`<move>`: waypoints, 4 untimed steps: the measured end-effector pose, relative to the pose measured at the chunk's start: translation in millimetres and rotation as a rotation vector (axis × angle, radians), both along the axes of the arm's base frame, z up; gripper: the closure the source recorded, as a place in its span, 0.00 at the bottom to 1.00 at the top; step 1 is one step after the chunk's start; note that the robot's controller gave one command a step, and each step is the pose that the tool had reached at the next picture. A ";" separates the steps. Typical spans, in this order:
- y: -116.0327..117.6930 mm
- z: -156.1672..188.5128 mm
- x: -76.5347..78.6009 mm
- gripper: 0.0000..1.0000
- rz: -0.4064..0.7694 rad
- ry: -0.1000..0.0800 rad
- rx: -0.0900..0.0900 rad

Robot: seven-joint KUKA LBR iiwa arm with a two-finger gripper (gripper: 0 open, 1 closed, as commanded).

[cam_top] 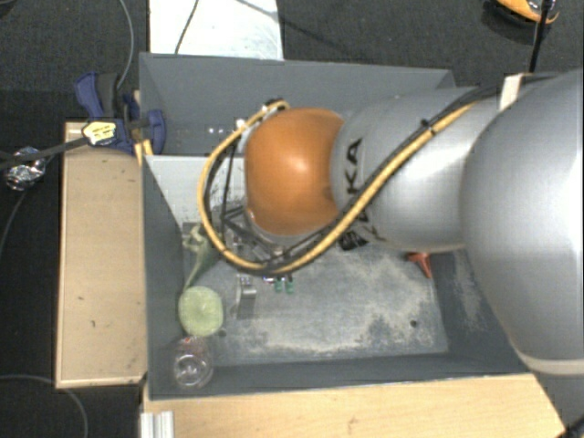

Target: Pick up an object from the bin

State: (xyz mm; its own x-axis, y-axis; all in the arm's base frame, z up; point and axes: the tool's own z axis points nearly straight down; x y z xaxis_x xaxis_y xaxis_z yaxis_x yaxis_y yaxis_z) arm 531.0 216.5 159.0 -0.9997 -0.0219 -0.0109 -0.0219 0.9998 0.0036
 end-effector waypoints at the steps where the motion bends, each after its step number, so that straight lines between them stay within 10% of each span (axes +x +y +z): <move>1: 12.5 -39.4 -15.0 0.00 0.123 0.010 -0.004; 2: 23.4 -72.6 -19.7 0.00 0.169 -0.001 -0.001; 3: 33.5 -86.3 -13.0 1.00 0.232 0.004 -0.002; 4: 33.5 -86.3 -13.0 1.00 0.230 0.004 -0.002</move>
Offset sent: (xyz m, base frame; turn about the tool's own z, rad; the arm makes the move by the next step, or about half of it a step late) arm -0.0246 0.0294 -0.0890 -0.1483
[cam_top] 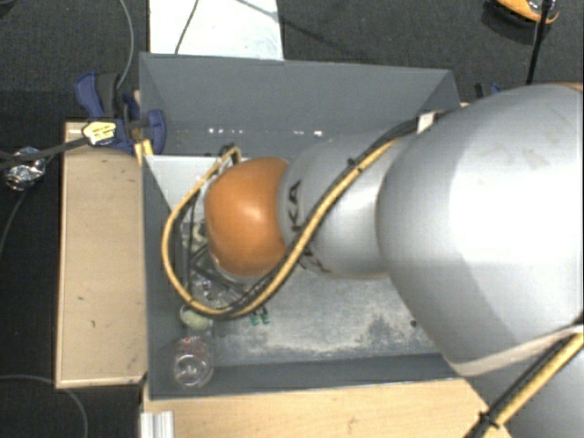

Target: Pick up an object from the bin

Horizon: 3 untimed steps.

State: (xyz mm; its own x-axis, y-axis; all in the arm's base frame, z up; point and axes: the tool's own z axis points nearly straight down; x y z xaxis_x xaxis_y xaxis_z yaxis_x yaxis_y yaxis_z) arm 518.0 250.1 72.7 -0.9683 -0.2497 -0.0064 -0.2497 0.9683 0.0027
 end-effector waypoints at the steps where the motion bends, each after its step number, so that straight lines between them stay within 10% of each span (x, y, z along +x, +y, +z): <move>1: -5.3 79.7 6.2 1.00 0.000 -0.002 0.001; 2: -5.4 79.7 6.2 1.00 -0.002 -0.001 0.001; 3: 0.3 161.9 15.9 1.00 0.038 -0.004 0.002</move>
Offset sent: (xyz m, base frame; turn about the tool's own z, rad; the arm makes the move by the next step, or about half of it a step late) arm 0.0000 0.0000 0.0000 0.0000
